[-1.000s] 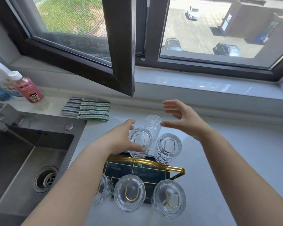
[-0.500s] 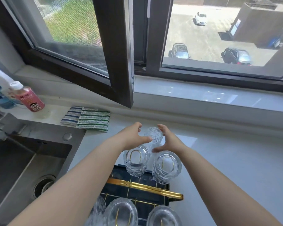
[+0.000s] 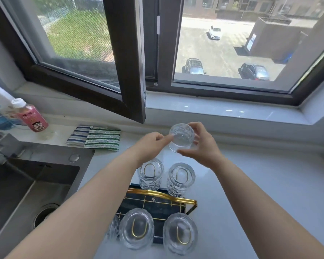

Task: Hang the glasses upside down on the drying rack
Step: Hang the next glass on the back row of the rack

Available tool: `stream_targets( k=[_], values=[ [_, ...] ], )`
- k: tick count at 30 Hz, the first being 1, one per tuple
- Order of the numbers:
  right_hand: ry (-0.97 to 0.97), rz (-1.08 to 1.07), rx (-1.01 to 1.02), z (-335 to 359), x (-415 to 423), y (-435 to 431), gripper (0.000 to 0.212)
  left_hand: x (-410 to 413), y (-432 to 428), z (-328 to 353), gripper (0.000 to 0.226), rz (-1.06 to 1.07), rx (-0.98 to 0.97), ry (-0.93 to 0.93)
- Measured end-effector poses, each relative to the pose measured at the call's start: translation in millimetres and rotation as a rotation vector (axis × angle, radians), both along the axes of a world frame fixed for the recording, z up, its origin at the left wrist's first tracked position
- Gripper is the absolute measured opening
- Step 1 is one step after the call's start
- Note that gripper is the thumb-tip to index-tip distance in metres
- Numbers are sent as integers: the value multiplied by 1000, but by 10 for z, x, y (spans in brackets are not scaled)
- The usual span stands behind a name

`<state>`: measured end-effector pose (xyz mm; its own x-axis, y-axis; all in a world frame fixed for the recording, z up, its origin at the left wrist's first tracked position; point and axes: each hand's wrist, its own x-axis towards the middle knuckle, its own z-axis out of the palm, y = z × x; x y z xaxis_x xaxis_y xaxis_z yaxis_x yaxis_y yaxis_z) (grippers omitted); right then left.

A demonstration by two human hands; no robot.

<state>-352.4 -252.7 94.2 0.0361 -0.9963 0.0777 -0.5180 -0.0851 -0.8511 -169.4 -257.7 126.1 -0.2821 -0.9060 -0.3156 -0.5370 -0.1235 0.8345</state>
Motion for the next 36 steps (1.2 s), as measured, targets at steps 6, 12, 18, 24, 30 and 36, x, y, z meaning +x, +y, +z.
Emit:
stream_targets(
  k=[6, 12, 18, 24, 30, 36],
  values=[
    [106, 68, -261, 713, 179, 436, 73, 103, 207, 341, 89, -2, 348, 446],
    [326, 231, -431, 1006, 488, 772, 66, 364, 400, 547, 79, -38, 419, 599],
    [298, 312, -283, 989, 671, 773, 75, 724, 542, 523, 66, 68, 311, 666],
    [0, 244, 15, 911, 942, 558, 66, 1141, 548, 448, 69, 173, -85, 447],
    [41, 328, 59, 768, 1406, 335, 92, 1292, 492, 203, 73, 155, -189, 230],
    [273, 339, 29, 488, 1554, 228, 89, 1277, 427, -194, 79, 164, -136, 127]
  ],
)
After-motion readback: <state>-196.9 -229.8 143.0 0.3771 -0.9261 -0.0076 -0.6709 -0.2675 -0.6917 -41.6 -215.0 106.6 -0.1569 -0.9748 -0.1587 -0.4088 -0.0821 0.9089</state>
